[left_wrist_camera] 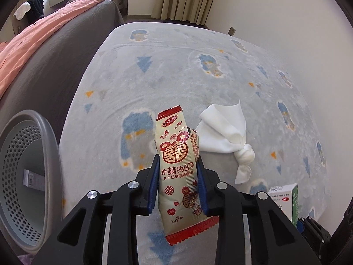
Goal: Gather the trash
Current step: 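Carry both items over the wastebasket and open both tools to drop them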
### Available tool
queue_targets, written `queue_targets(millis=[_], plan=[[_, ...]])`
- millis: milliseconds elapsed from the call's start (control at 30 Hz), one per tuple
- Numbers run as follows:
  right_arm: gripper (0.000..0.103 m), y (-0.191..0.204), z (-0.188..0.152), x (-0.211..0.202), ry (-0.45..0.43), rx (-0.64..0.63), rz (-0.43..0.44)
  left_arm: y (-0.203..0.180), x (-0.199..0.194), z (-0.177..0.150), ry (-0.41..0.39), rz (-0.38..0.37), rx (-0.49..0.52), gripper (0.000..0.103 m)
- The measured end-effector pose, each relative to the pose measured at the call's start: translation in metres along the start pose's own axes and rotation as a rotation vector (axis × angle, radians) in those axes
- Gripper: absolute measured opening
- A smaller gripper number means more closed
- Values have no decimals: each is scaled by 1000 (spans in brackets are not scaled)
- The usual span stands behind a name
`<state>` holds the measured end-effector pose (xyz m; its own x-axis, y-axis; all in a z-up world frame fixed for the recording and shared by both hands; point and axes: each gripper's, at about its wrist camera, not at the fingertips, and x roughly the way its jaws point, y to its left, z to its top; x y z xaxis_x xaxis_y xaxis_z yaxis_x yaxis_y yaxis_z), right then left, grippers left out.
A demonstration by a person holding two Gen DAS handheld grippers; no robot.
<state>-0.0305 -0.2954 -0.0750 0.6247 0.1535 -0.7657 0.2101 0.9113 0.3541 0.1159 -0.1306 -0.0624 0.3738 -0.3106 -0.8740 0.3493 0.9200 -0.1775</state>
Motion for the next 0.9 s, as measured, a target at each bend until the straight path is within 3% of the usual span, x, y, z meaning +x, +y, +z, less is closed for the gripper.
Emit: queue_targets(millis=[500, 900], plan=[[29, 37, -3, -7, -17, -73, 24, 46, -71, -52, -139, 80, 10, 29], [29, 116, 4, -6, -37, -190, 91, 111, -122, -74, -226, 163, -42, 29]])
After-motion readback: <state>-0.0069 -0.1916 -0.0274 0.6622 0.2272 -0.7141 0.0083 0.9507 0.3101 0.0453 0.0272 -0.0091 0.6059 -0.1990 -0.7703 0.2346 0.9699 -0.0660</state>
